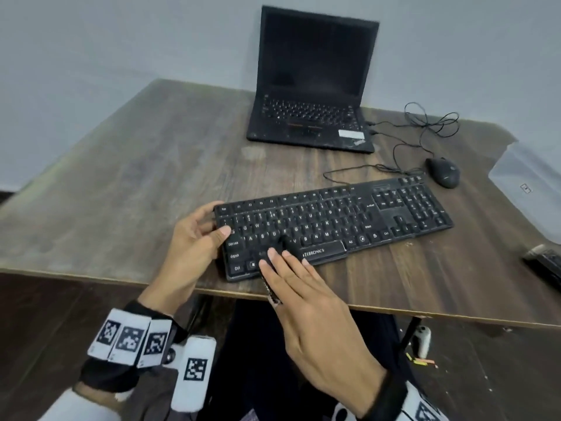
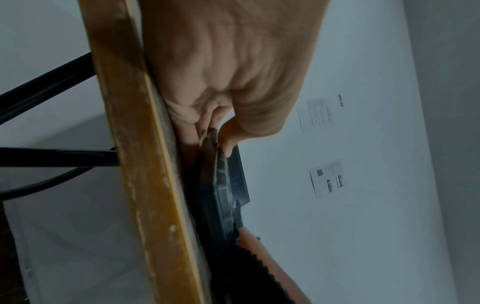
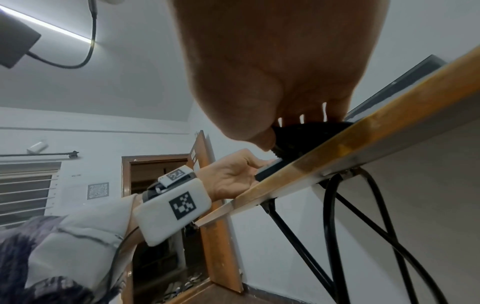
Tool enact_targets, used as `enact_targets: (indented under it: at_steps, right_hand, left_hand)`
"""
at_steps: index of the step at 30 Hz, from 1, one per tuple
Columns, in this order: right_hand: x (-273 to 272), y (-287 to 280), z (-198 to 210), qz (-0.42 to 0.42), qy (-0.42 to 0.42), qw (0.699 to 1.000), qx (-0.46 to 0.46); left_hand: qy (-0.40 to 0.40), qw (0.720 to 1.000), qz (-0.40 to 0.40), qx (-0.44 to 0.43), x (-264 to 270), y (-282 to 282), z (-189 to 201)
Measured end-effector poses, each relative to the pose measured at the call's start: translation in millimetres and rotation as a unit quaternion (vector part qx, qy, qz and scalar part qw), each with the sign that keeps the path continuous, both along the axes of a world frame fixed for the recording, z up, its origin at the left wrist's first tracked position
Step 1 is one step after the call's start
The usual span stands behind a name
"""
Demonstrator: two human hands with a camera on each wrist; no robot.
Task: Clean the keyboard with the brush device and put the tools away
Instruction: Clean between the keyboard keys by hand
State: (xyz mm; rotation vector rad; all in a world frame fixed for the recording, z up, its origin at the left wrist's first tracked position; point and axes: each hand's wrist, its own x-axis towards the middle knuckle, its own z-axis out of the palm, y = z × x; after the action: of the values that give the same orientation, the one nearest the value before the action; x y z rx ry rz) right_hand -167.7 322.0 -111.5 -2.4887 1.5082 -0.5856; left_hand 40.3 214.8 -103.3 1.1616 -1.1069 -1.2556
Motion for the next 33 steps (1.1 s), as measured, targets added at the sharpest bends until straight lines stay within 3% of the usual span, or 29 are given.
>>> enact_targets:
  at_steps: [5,13,18,25,33]
  right_hand:
    - [-15,-9,0,-0.001,0.012,1.0,-0.009]
    - [-3,-18,6,-0.044,-0.045,0.998,-0.009]
    - [2,-14,-1,-0.023,-0.076,0.997,0.011]
    - [-6,-16,-4,-0.013,-0.026,1.0,-0.011]
    - [-80,-43,20,-0.232,-0.08,0.969,-0.011]
  left_hand:
    - [0.048,0.998,-0.007,0.033,-5,1,8]
    - [0.119,0.986,0.08,0.084,-23,-2,17]
    - [0.182,0.974,0.059,0.119,-29,-6,19]
    - [0.218,0.969,0.049,0.106,-32,-2,18]
    - [0.224,0.966,0.078,0.101,-30,0,17]
